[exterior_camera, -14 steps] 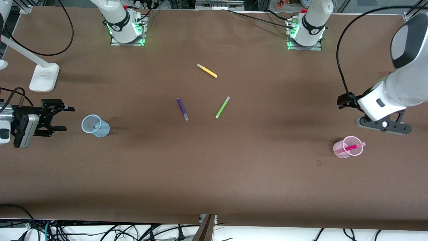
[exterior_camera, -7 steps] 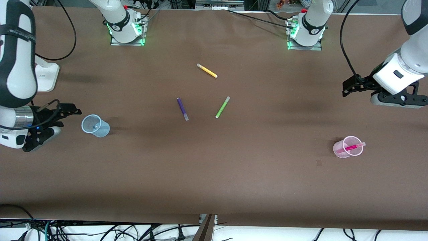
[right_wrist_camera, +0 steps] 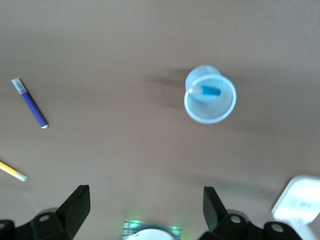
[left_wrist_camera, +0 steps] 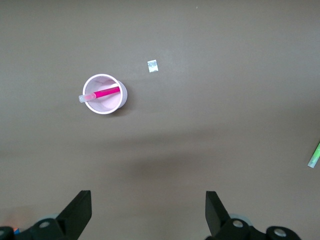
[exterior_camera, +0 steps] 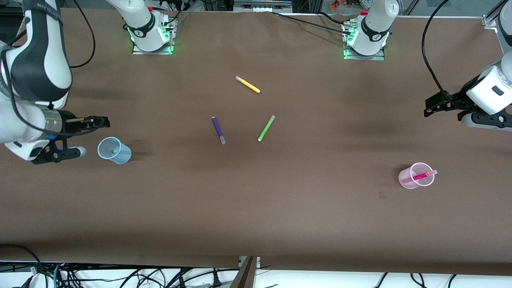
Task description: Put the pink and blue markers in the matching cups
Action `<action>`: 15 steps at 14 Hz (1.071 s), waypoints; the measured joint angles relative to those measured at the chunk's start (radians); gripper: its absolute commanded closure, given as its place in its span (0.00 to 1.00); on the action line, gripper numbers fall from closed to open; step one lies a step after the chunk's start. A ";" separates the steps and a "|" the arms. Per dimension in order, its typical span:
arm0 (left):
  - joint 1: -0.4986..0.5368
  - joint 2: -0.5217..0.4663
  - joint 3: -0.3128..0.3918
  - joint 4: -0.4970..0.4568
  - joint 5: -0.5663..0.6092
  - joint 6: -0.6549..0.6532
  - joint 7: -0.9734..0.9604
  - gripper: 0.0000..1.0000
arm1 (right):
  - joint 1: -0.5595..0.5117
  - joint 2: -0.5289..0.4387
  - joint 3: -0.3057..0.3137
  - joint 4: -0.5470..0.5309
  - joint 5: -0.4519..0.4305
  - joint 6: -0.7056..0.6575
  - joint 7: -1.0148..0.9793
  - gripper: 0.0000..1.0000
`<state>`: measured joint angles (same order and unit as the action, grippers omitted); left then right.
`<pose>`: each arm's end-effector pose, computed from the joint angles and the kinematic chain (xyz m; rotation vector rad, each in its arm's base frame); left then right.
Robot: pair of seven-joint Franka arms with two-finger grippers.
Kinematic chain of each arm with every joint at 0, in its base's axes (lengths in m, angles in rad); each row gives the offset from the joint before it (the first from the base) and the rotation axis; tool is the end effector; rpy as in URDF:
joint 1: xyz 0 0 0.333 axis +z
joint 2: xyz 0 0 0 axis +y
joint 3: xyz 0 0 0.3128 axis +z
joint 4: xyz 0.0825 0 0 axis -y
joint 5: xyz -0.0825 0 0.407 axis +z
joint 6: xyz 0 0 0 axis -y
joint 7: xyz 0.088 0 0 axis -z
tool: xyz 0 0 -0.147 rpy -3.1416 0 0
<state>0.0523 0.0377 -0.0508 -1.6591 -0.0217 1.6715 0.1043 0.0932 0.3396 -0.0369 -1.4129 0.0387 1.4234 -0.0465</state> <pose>0.5926 -0.0017 0.5241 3.1127 -0.1563 -0.0374 0.6314 0.0444 0.4407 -3.0709 -0.1571 0.5104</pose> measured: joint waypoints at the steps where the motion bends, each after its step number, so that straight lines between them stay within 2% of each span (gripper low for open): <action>1: 0.015 -0.009 -0.023 0.000 0.000 -0.001 0.001 0.00 | 0.000 -0.044 0.004 -0.039 -0.001 0.000 0.026 0.00; 4: 0.019 -0.020 -0.052 0.000 0.000 -0.003 0.001 0.00 | -0.016 -0.181 0.003 -0.137 -0.007 0.014 0.036 0.00; 8: 0.038 -0.020 -0.054 -0.005 0.000 -0.005 0.005 0.00 | -0.066 -0.339 -0.001 -0.166 -0.010 0.009 0.035 0.00; 10: 0.038 -0.020 -0.056 -0.008 0.000 -0.005 0.006 0.00 | -0.069 -0.374 -0.001 -0.183 -0.018 0.009 0.036 0.00; 15: 0.039 -0.024 -0.062 -0.007 0.000 -0.004 0.007 0.00 | -0.067 -0.376 0.007 -0.197 -0.028 -0.031 0.055 0.00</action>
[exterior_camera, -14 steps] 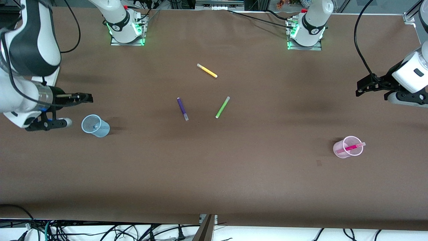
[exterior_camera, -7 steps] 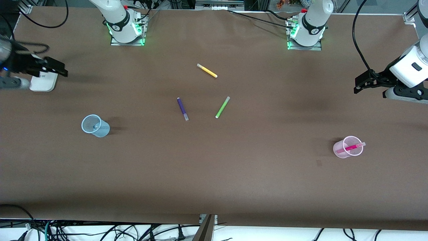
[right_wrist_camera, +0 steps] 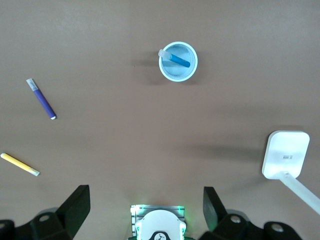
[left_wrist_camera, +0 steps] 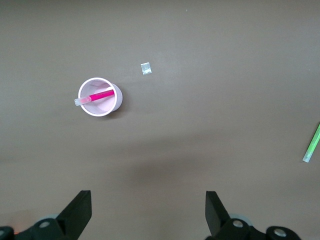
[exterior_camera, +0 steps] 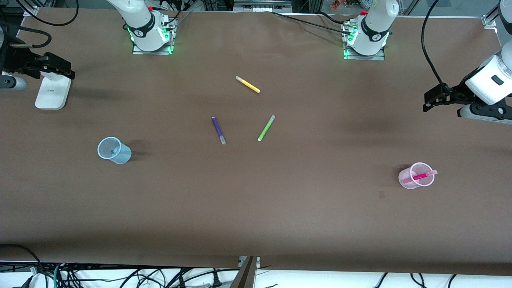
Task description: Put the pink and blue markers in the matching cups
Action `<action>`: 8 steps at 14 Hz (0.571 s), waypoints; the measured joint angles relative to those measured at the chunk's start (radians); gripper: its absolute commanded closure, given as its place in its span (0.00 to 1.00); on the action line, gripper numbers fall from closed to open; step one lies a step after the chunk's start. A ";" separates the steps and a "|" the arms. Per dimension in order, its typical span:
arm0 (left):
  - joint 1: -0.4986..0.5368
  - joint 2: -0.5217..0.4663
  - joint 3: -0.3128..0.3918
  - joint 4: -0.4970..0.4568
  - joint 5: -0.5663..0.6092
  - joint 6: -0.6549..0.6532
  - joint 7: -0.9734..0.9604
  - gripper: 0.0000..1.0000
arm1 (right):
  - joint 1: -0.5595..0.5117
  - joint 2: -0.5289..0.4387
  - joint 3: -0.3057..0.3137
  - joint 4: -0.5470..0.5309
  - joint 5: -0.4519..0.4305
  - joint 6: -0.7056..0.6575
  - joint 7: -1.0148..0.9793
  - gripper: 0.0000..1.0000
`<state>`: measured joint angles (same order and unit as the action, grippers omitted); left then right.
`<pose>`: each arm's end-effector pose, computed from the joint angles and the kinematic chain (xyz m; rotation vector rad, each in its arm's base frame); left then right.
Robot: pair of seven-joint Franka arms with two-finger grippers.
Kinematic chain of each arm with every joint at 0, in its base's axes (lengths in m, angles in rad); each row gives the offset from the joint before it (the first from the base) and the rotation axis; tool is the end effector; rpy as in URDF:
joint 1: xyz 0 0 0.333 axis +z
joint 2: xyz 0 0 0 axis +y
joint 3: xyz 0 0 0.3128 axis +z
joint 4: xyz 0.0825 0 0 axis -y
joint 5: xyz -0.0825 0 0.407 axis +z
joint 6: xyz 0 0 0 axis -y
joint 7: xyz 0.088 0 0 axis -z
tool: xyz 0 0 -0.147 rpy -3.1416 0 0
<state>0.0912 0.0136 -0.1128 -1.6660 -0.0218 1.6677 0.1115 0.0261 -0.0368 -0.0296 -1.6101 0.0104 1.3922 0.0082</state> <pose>0.5863 -0.0154 0.5345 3.1111 -0.2039 -0.0168 0.5382 -0.0005 0.5697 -3.1177 0.0166 0.2832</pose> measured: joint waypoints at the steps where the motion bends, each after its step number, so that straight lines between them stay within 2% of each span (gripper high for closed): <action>1: 0.000 -0.005 -0.006 0.000 0.000 0.000 0.000 0.00 | 0.000 0.001 0.000 0.000 0.000 0.000 0.001 0.00; 8: 0.000 -0.033 -0.022 0.000 0.000 -0.005 -0.004 0.00 | -0.003 0.028 -0.002 0.038 -0.004 -0.002 0.001 0.00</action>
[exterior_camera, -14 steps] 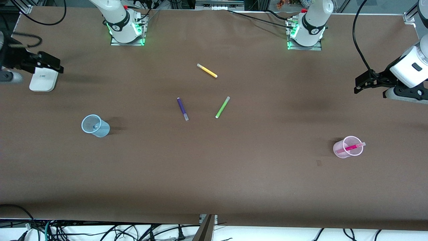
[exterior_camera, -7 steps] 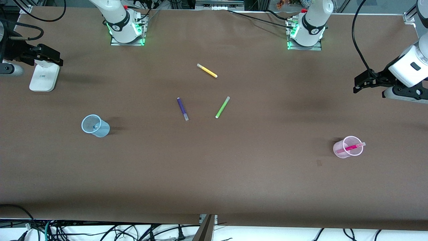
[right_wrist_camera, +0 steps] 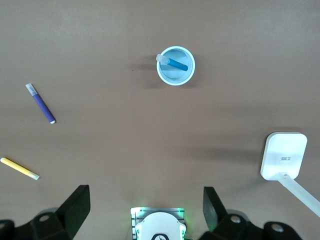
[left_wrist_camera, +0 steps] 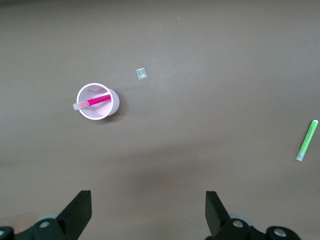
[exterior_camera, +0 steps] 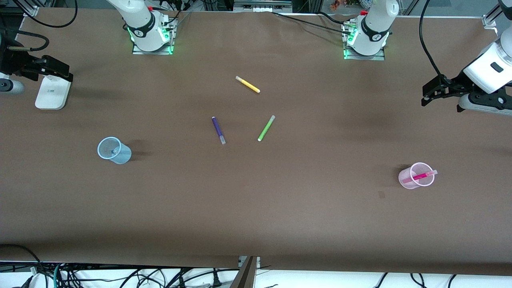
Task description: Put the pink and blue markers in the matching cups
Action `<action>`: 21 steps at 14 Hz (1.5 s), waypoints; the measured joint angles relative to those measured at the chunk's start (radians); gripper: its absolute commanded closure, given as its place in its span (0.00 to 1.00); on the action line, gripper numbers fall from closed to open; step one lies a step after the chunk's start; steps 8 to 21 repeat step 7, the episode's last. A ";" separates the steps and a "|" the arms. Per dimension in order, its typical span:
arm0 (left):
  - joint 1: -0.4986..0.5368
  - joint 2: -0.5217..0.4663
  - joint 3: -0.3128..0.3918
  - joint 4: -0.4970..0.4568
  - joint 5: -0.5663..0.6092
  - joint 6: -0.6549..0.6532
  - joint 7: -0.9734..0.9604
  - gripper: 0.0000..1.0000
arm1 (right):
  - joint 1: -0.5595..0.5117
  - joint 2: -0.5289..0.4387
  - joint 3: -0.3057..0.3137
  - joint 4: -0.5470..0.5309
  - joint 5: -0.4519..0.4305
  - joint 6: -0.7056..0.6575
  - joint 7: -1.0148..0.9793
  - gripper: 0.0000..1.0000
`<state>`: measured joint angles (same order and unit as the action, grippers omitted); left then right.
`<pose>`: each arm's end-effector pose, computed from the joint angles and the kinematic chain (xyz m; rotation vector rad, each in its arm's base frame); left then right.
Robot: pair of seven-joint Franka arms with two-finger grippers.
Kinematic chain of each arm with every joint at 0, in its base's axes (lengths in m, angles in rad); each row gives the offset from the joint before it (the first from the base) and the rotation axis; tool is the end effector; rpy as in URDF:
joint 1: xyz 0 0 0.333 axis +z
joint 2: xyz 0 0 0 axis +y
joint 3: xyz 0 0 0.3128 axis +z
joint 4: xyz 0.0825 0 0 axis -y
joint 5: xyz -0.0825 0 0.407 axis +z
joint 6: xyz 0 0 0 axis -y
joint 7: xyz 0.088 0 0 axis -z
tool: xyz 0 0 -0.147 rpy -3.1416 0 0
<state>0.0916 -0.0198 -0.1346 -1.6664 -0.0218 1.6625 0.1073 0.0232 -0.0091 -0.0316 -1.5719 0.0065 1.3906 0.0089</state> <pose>0.5780 -0.0285 0.5532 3.1143 -0.2316 0.0255 0.5475 -0.0036 0.5724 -3.1232 0.0260 0.2696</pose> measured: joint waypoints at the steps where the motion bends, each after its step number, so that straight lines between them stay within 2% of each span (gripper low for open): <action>1: 0.001 0.000 0.000 0.000 0.000 0.000 0.000 0.00 | 0.000 0.001 0.000 0.001 0.000 0.000 0.000 0.00; 21: 0.006 0.000 0.001 0.000 0.000 0.000 0.000 0.00 | 0.000 0.002 0.000 0.002 0.000 0.000 0.000 0.00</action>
